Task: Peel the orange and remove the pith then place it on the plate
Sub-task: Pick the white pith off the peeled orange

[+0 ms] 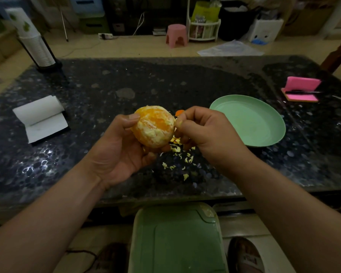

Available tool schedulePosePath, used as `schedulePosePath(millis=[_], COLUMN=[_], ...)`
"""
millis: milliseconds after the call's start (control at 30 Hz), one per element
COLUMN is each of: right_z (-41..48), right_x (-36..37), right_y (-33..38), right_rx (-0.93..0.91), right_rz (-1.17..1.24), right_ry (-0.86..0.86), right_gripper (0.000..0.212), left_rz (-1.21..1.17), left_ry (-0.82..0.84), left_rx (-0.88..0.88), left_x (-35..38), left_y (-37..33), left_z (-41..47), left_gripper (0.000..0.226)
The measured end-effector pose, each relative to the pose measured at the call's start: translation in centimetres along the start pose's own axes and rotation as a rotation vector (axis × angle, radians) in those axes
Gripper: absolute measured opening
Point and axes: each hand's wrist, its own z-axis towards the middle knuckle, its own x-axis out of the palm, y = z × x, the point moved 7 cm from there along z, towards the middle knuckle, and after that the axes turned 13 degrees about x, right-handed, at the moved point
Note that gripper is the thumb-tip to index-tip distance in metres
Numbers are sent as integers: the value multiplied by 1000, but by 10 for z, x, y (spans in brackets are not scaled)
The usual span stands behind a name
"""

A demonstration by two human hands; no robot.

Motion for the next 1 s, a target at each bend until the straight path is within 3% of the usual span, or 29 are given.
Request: schedulePosePath(millis=[333, 433, 567, 667, 1000], right_z=[1, -4, -14, -18, -22], right_x=[-3, -4, 1, 2, 5], right_y=[-1, 4, 13, 16, 20], right_rx=[6, -62, -237, -329, -510], right_rz=[-25, -160, -372, -490, -745], right_ry=[-37, -97, -225, -303, -386], right_gripper=[15, 21, 9, 12, 7], left_rz=[-8, 15, 69, 97, 226], left_ry=[-29, -80, -135, -155, -190], left_rx=[12, 14, 15, 12, 35], left_x=[0, -6, -13, -14, -16], left_y=[-4, -3, -1, 2, 2], left_z=[-1, 1, 3, 3, 2], left_gripper=[46, 50, 58, 63, 57])
